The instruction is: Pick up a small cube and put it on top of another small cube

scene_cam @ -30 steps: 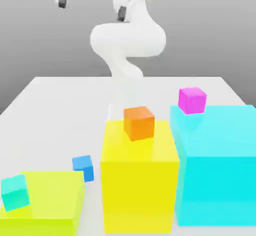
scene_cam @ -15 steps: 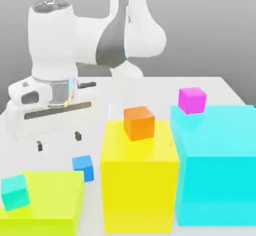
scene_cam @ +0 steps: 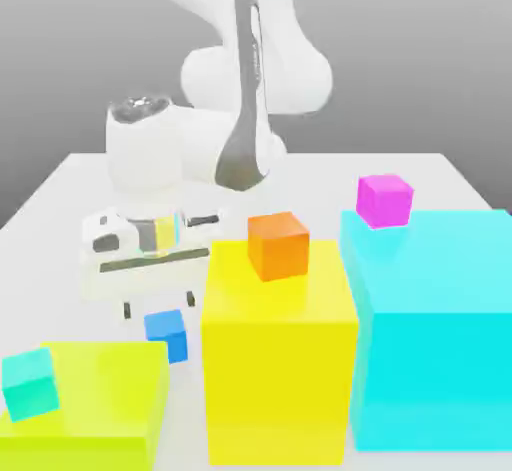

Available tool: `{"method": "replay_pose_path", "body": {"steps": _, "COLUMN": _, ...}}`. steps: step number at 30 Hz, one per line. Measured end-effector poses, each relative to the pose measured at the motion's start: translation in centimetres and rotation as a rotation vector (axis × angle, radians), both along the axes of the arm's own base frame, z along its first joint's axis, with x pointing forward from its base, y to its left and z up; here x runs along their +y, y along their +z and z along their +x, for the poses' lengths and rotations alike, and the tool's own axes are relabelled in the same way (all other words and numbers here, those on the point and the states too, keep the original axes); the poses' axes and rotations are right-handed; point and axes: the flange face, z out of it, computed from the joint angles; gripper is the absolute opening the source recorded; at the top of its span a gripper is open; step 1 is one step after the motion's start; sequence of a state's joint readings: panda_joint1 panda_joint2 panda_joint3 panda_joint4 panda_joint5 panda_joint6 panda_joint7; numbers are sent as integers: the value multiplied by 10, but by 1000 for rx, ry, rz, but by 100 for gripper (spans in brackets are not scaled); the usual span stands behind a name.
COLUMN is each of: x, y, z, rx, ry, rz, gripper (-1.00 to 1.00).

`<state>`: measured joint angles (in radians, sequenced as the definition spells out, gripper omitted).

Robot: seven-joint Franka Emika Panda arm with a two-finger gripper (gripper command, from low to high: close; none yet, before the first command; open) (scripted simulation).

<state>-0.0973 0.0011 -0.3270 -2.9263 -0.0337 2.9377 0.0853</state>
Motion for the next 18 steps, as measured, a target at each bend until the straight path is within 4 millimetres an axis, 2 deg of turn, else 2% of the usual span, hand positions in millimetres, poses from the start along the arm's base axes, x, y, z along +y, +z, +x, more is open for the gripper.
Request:
{"method": "replay_pose_path", "body": {"steps": 8, "x": -1, "y": -23, "z": 2, "rx": -4, "ry": -3, "rz": -2, "gripper": 0}}
{"method": "replay_pose_path", "body": {"steps": 15, "x": 1, "y": -48, "z": -7, "rx": 3, "ry": 0, "rz": 6, "gripper": 0}}
{"method": "replay_pose_path", "body": {"steps": 16, "x": 2, "y": -52, "z": -10, "rx": 5, "ry": 1, "rz": 8, "gripper": -100}}
{"method": "replay_pose_path", "body": {"steps": 18, "x": 2, "y": -52, "z": -10, "rx": 5, "ry": 1, "rz": 8, "gripper": -100}}
